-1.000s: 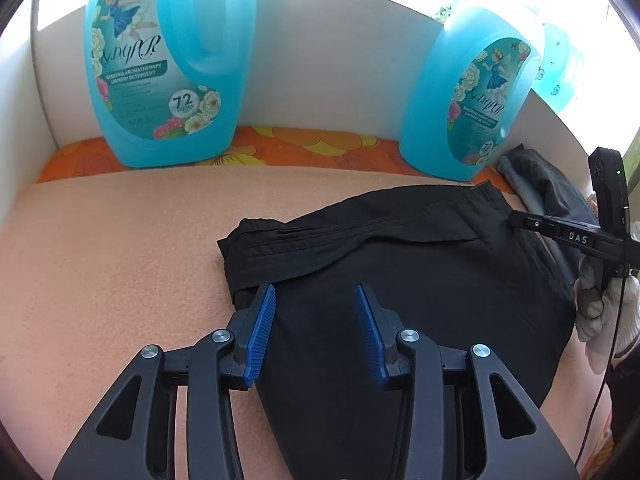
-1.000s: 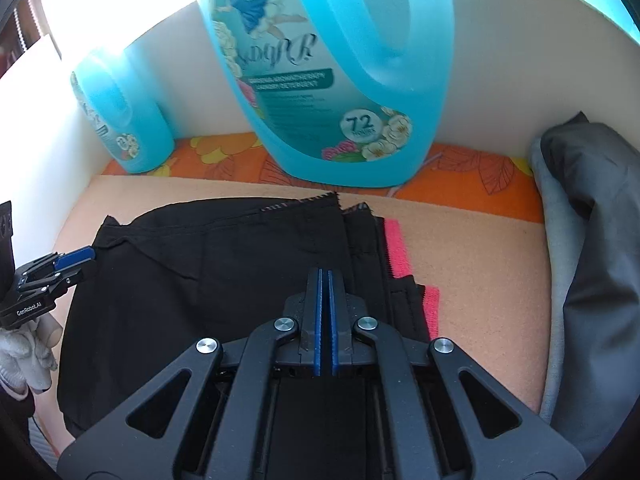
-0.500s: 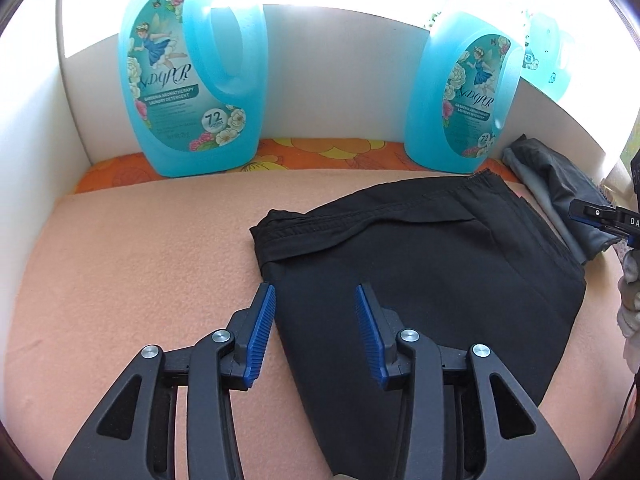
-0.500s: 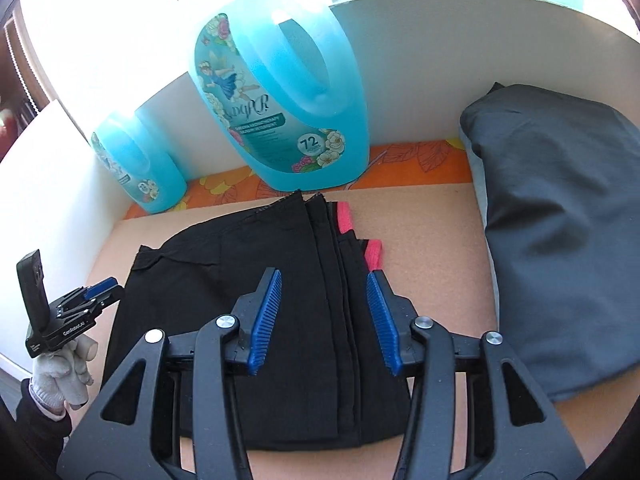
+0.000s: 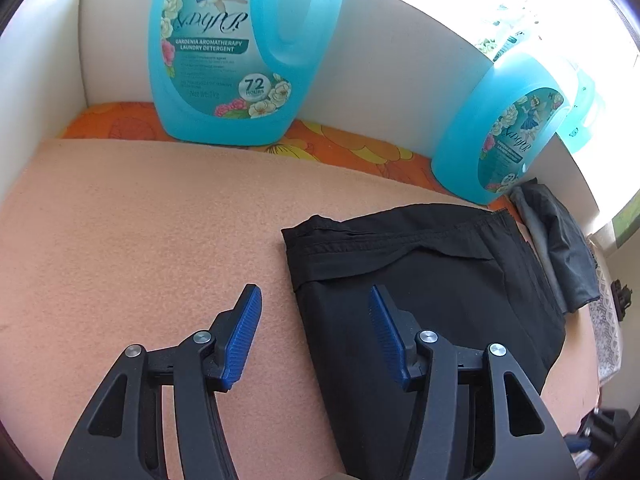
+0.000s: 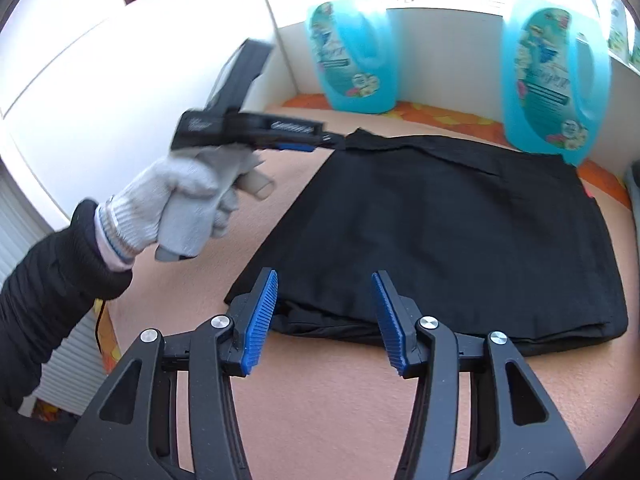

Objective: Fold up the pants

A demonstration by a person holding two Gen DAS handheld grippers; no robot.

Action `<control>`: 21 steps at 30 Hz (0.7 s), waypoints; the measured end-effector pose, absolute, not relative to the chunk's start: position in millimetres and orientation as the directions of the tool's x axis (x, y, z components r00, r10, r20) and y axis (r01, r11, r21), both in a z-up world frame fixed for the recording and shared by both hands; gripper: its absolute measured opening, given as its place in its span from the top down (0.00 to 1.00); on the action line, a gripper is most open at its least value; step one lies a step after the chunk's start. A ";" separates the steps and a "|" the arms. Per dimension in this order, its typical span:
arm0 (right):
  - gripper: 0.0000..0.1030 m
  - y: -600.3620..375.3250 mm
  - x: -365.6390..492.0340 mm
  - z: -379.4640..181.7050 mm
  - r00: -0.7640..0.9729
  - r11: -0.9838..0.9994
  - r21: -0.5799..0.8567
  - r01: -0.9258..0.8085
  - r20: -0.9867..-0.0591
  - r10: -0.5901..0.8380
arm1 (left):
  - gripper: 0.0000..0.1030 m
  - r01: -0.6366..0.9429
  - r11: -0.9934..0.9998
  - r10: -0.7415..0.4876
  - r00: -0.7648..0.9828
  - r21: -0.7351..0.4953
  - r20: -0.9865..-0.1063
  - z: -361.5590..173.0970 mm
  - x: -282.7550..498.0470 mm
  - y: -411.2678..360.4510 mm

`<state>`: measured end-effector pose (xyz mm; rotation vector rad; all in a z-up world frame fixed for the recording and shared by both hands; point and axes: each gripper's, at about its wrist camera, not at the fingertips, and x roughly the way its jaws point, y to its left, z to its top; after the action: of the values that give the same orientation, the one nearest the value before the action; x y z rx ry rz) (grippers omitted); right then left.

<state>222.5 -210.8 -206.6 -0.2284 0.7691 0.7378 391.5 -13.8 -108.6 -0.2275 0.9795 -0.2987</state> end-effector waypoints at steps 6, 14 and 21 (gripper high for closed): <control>0.41 -144.7 193.9 -239.9 0.518 0.659 -0.131 -0.741 -0.736 0.437 | 0.47 0.163 0.907 -0.415 0.497 -0.388 -0.762 -121.6 407.1 -16.8; 0.38 -102.4 186.0 -266.2 0.606 0.613 -0.338 -0.714 -0.737 0.300 | 0.67 0.182 0.897 -0.436 0.504 -0.402 -0.746 -124.0 418.5 -27.4; 0.43 -98.0 186.9 -274.9 0.641 0.621 -0.379 -0.686 -0.719 0.269 | 0.76 0.154 0.867 -0.482 0.499 -0.473 -0.720 -126.8 422.3 -13.9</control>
<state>186.9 -98.0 -274.9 -0.6987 0.6661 0.5978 422.3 -13.9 -126.8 -0.3721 0.9778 -0.3954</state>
